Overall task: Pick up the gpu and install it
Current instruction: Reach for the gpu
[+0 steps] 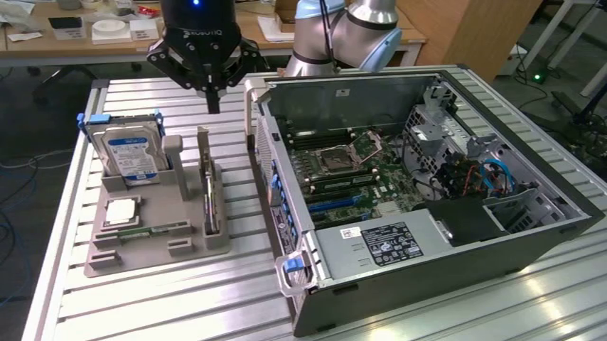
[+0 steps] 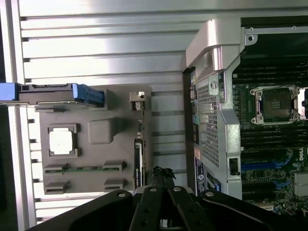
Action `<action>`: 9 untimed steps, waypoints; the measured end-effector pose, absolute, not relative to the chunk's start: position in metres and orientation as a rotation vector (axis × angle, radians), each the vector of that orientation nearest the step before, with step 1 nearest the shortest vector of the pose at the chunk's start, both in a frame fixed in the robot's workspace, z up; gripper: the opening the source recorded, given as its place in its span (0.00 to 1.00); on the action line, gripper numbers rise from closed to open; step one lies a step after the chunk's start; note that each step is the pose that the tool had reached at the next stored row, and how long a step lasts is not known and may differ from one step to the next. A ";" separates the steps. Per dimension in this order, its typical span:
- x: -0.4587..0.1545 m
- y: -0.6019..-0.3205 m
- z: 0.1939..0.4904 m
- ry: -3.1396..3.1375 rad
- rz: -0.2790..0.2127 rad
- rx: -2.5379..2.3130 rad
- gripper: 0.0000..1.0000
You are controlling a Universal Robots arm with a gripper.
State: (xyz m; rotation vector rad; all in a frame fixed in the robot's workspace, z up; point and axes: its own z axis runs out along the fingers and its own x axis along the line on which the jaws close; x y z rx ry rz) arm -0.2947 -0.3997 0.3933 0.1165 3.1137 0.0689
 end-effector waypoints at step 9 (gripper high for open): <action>-0.302 -0.400 0.393 3.114 0.069 0.117 0.11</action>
